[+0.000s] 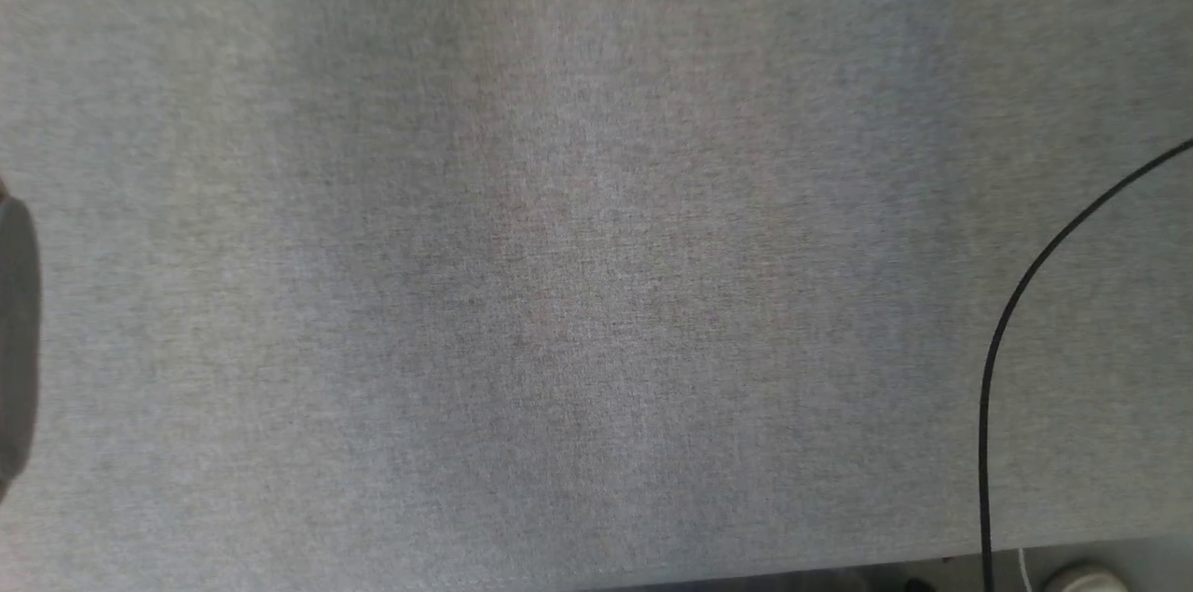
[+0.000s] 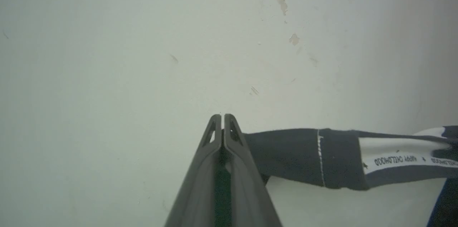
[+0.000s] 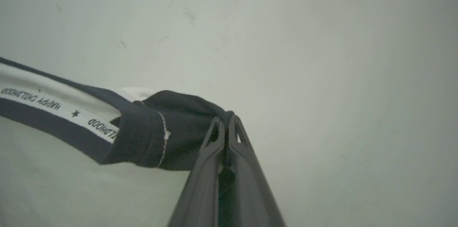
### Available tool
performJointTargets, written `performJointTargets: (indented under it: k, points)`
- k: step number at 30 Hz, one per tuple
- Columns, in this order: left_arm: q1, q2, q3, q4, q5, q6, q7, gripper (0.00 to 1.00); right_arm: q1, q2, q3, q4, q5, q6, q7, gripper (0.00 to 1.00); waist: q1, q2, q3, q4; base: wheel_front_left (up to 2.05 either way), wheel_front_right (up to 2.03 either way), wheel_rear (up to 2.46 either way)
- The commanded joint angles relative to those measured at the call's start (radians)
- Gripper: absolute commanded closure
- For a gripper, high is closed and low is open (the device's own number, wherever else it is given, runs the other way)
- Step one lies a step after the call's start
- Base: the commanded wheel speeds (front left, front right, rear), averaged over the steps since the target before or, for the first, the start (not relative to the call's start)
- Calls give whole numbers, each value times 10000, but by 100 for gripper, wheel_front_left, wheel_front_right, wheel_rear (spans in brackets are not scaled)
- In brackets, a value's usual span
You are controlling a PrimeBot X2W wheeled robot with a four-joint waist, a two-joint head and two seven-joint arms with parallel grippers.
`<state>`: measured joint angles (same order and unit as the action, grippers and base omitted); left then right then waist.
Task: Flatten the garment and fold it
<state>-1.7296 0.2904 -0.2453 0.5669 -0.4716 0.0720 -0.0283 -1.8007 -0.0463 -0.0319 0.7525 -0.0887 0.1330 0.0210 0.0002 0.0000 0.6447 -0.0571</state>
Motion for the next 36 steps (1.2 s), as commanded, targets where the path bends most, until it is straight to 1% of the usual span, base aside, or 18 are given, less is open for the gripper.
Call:
performJointTargets:
  k: [1,2,6,11,16,20,26,31,36]
  points:
    - [-201,76,52,-21,87,-8,-109,100,-208,-40,-139,-7,-160,-23,-106,100,-2,0,900,61,0,0,0]
    - [-201,76,52,-21,87,-8,-109,100,-208,-40,-139,-7,-160,-23,-106,100,-2,0,900,61,0,0,0]
    - [-414,61,21,-109,109,-18,-287,100,-358,-40,-420,5,-445,-23,-199,100,-2,0,1467,69,0,0,0]
    - [-552,-25,62,-138,-48,-68,-385,100,-374,-40,-481,44,-574,-23,-313,100,-2,0,1962,14,0,0,0]
    - [-319,-29,8,-95,-228,-285,-358,100,-289,-40,-329,119,-550,-23,-391,100,-2,0,2088,35,0,0,0]
    - [39,155,-82,-74,-322,-526,-199,100,-163,-40,-132,139,-412,-23,-378,100,-2,0,2018,61,0,0,0]
    - [892,336,-265,-443,-582,-1003,64,100,434,-39,620,-50,-64,-23,-378,100,-2,0,1672,182,0,0,0]
    - [1907,649,-228,-906,-869,-1155,345,100,1339,-39,966,-528,259,-23,-225,100,-2,0,1190,151,0,0,0]
    - [2883,714,-333,-1565,-1190,-1239,791,100,2210,-39,1312,-1195,618,-23,234,100,-2,0,790,163,0,0,0]
